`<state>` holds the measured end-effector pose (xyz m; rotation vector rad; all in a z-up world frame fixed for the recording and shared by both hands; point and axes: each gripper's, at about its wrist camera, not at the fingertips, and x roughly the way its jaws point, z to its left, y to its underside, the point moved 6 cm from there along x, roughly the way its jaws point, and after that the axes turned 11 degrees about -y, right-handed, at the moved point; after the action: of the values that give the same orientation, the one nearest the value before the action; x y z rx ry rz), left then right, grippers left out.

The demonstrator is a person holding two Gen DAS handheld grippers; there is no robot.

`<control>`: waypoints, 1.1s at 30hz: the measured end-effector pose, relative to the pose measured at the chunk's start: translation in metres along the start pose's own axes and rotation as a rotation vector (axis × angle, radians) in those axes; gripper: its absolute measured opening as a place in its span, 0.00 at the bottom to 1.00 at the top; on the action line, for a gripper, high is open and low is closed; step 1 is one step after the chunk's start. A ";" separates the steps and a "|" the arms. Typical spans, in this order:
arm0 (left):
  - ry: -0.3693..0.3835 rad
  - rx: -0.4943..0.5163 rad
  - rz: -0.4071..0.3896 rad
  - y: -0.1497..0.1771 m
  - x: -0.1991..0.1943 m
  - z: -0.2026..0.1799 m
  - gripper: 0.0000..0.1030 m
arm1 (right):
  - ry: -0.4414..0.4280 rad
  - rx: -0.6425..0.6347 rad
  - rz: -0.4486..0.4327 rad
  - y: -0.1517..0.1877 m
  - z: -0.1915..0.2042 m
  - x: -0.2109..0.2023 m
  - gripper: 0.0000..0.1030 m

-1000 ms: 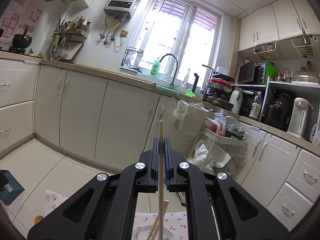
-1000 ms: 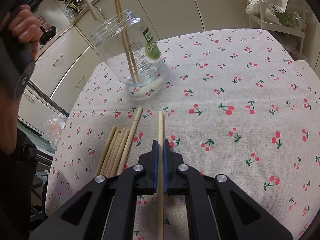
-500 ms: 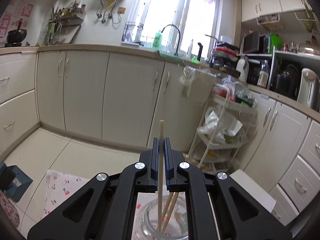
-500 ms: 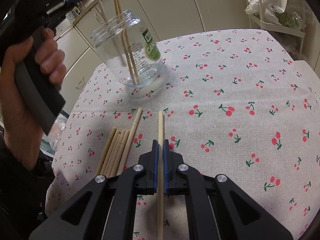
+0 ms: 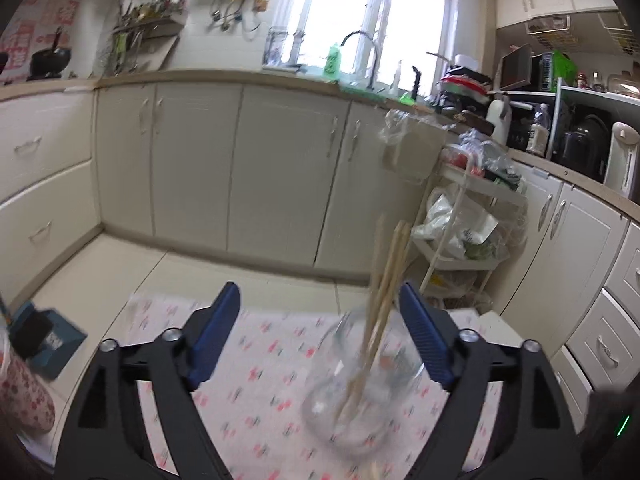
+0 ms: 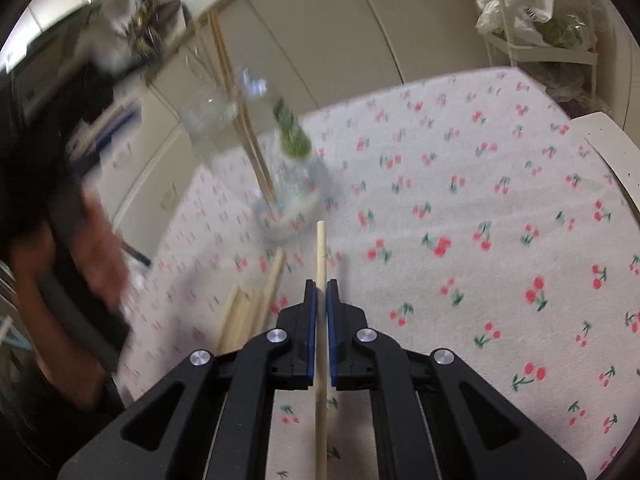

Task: Organize utensils
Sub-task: 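Raise the chopstick with the right tool over the jar and release it inside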

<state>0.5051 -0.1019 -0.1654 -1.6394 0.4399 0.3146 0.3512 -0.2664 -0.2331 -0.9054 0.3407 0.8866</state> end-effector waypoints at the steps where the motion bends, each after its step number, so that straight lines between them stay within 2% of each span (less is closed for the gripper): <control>1: -0.004 -0.010 0.018 0.007 -0.001 0.006 0.79 | -0.011 -0.007 -0.032 -0.007 0.006 -0.005 0.06; 4: -0.011 -0.060 0.098 0.043 -0.001 0.029 0.80 | -0.073 -0.005 -0.136 -0.032 0.022 -0.020 0.06; 8: -0.004 -0.156 0.156 0.073 0.001 0.053 0.81 | -0.136 -0.017 -0.304 -0.082 0.047 -0.034 0.06; 13: 0.014 -0.202 0.144 0.084 0.001 0.060 0.81 | -0.180 -0.042 -0.509 -0.153 0.079 -0.038 0.06; 19: 0.036 -0.233 0.125 0.083 0.000 0.063 0.82 | -0.129 0.003 -0.666 -0.208 0.080 -0.014 0.06; 24: 0.053 -0.264 0.135 0.082 0.003 0.067 0.83 | -0.045 -0.018 -0.666 -0.215 0.070 0.020 0.06; 28: 0.059 -0.280 0.148 0.081 0.007 0.068 0.84 | -0.001 -0.064 -0.650 -0.203 0.065 0.030 0.06; 33: 0.056 -0.289 0.158 0.082 0.009 0.068 0.84 | 0.013 -0.106 -0.621 -0.185 0.068 0.033 0.06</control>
<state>0.4790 -0.0420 -0.2502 -1.9019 0.5890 0.4678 0.5098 -0.2514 -0.1130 -1.0353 0.0120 0.3263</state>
